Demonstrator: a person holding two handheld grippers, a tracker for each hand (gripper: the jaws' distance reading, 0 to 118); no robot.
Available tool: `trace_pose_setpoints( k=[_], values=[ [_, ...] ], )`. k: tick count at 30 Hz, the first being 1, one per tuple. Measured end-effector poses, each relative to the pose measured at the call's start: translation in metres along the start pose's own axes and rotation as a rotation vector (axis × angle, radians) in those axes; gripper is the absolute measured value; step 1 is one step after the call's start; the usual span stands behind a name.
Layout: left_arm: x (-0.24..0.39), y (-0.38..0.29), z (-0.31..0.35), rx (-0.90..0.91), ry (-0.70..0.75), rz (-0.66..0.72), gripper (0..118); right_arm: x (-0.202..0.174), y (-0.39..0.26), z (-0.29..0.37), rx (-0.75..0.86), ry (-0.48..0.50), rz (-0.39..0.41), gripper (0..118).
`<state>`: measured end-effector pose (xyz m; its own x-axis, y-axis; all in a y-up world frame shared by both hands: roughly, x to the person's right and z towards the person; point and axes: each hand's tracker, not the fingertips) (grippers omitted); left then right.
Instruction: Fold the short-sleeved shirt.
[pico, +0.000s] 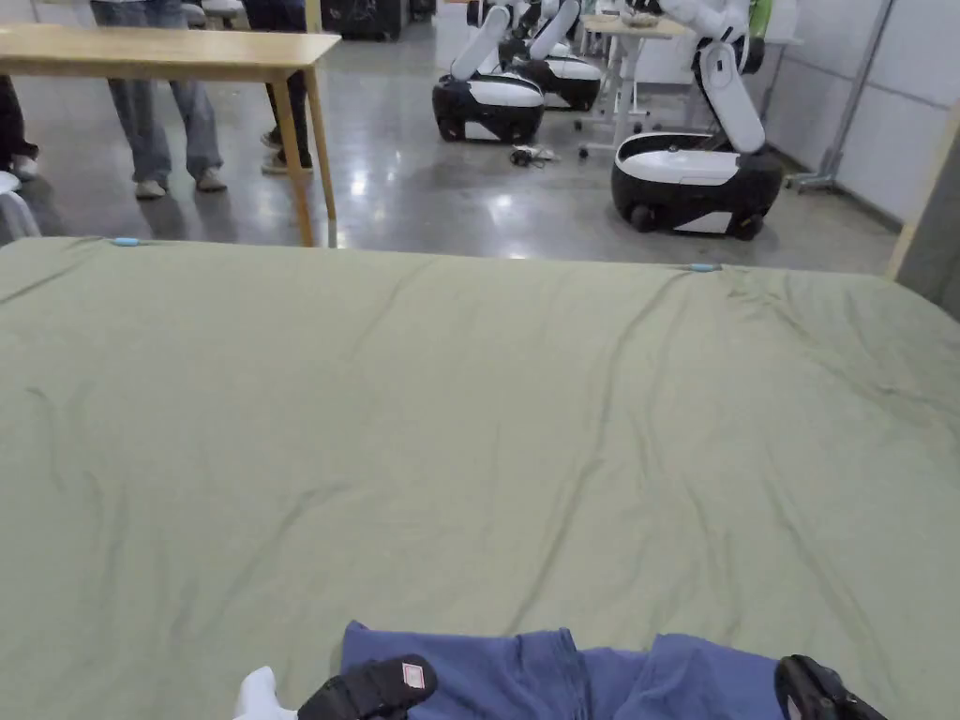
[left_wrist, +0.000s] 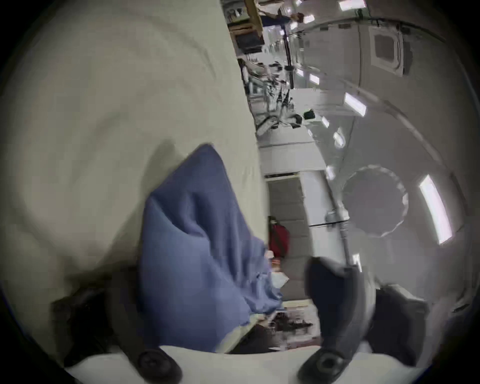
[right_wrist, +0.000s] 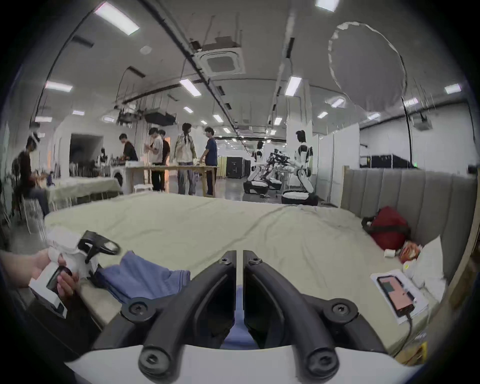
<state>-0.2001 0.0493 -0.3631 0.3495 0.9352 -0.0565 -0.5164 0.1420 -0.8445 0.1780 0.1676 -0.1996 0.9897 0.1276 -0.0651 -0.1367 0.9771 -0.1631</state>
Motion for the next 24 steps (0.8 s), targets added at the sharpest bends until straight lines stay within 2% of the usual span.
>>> trace_pose_setpoints(
  k=[1, 2, 3, 4, 5, 7, 10, 12, 14, 17, 20, 24],
  values=[
    [-0.001, -0.001, -0.006, 0.031, 0.082, 0.021, 36, -0.002, -0.001, -0.001, -0.004, 0.002, 0.009, 6],
    [-0.008, -0.003, -0.012, 0.042, 0.182, 0.065, 14, -0.002, -0.001, -0.001, -0.005, 0.002, 0.006, 6],
    [-0.019, -0.003, -0.01, 0.058, 0.079, 0.118, 14, -0.001, 0.0, 0.0, -0.005, 0.001, 0.004, 6],
    [-0.014, -0.002, -0.005, 0.086, 0.032, 0.112, 14, 0.001, 0.0, 0.0, -0.003, 0.0, -0.003, 6],
    [0.0, -0.001, -0.001, 0.089, 0.108, 0.061, 14, 0.007, -0.001, 0.001, 0.001, -0.002, -0.025, 6],
    [0.018, 0.002, 0.014, 0.139, 0.228, -0.137, 14, 0.015, 0.0, 0.003, 0.011, -0.01, -0.089, 6],
    [0.039, 0.019, 0.046, 0.244, 0.302, -0.265, 12, 0.029, 0.0, 0.004, 0.021, -0.019, -0.169, 6],
    [0.055, 0.028, 0.065, 0.286, 0.381, -0.386, 12, 0.033, -0.001, 0.005, 0.024, -0.017, -0.192, 6],
    [0.084, 0.023, 0.065, 0.284, 0.478, -0.604, 12, 0.033, 0.0, 0.004, 0.022, -0.013, -0.194, 6],
    [0.133, -0.013, 0.037, 0.266, 0.527, -0.874, 12, 0.032, -0.001, 0.002, 0.015, 0.001, -0.189, 6],
    [0.18, -0.071, -0.024, 0.197, 0.543, -1.131, 12, 0.033, -0.002, 0.004, 0.022, 0.009, -0.199, 6],
    [0.202, -0.155, -0.107, 0.03, 0.432, -1.402, 12, 0.041, -0.005, 0.014, 0.059, -0.004, -0.221, 6]
  ],
)
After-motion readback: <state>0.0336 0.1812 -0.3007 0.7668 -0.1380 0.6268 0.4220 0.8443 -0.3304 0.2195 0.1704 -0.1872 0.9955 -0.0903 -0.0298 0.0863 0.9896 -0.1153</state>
